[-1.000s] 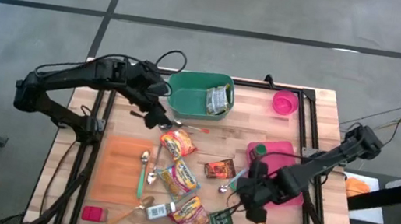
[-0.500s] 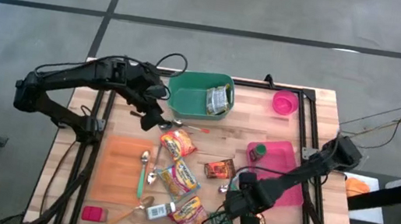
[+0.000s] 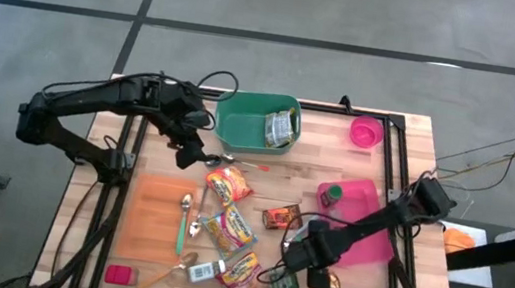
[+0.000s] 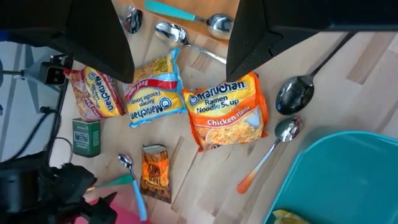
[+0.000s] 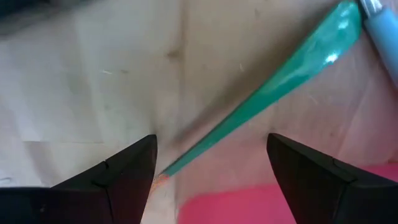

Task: Pick & Place Food Item
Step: Put the green spoon into the orange bin

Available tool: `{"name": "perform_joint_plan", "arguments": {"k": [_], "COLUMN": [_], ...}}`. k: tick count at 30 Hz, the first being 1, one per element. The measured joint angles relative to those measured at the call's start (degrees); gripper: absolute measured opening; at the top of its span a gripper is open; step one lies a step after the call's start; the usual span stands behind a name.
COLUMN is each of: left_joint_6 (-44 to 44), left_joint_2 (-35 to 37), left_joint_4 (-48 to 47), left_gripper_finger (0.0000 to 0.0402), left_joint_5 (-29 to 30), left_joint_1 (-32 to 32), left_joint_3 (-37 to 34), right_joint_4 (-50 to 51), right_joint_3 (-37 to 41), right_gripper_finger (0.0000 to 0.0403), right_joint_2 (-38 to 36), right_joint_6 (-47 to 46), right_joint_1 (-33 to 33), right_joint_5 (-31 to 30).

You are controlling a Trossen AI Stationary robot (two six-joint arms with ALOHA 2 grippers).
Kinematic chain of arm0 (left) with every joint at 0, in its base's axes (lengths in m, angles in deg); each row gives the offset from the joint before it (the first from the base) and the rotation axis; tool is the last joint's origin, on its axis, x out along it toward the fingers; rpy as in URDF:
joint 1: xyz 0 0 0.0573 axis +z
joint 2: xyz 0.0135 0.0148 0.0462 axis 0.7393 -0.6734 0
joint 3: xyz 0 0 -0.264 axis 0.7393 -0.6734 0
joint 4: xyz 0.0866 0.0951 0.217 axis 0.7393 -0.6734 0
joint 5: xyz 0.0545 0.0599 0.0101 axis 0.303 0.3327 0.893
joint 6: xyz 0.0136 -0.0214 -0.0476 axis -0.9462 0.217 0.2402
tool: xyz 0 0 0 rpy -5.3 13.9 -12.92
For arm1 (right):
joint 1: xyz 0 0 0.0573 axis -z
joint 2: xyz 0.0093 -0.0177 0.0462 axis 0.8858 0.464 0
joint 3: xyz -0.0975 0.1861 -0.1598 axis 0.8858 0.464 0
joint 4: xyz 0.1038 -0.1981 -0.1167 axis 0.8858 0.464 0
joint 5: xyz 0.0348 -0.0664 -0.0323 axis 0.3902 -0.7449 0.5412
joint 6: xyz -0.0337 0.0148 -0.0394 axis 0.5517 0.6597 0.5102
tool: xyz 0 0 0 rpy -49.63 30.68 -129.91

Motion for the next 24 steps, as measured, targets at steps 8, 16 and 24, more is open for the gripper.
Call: {"name": "perform_joint_plan", "arguments": {"k": [8,16,24], "left_joint_6": [0.2,0.2,0.0], "left_joint_2": [0.5,0.5,0.5], "left_joint_4": [0.0,0.0,-0.8], "left_gripper_finger": [0.0257,0.0257,0.0257], "left_joint_5": [0.0,0.0,0.0], "left_joint_1": [0.0,0.0,0.0], "left_joint_3": [0.0,0.0,0.0], "right_joint_4": [-1.5,-2.3,-2.7], "right_joint_3": [1.4,1.2,-2.6], "right_gripper_finger": [0.0250,0.0101,0.0016], "right_joint_2": [-0.3,-0.3,0.0], "right_joint_6": [-1.7,-3.7,-3.4], "right_joint_1": [0.6,0.5,0.4], "right_joint_5": [0.7,0.2,0.6]}}
